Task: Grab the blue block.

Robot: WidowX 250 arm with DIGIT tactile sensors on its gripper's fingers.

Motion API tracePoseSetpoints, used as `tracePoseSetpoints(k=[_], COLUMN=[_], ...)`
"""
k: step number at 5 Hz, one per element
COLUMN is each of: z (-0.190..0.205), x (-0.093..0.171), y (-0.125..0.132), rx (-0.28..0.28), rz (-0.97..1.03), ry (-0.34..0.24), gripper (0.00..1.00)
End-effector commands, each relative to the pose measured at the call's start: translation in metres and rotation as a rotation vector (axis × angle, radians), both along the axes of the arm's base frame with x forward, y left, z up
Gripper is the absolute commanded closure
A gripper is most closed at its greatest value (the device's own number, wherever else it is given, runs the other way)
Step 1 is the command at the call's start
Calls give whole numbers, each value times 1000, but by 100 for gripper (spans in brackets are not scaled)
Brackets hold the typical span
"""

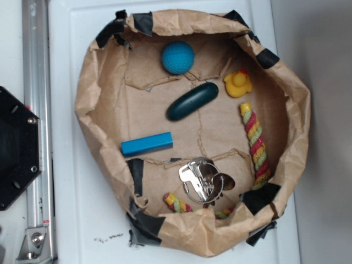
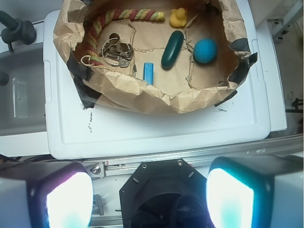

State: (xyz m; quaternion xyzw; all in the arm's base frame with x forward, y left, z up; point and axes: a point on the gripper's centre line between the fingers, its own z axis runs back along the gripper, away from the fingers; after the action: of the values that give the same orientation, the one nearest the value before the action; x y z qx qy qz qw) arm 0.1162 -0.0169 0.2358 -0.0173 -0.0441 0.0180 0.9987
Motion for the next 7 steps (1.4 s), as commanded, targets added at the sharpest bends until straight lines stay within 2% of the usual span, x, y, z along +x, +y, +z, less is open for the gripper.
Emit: tracePoseSetpoints(k=[1, 2, 3, 4, 5, 6, 7], z=[0, -19, -58, -108, -161, -196, -217], x=[0, 50, 98, 125, 124, 109, 91], y=[0, 4, 6, 8, 18, 11, -12], rx=[0, 17, 11, -3, -5, -49, -76], rz=[0, 35, 40, 17, 21, -24, -52], ry=[0, -18, -58, -37, 54, 133, 171], gripper=[0, 0, 0, 0, 0, 0, 96])
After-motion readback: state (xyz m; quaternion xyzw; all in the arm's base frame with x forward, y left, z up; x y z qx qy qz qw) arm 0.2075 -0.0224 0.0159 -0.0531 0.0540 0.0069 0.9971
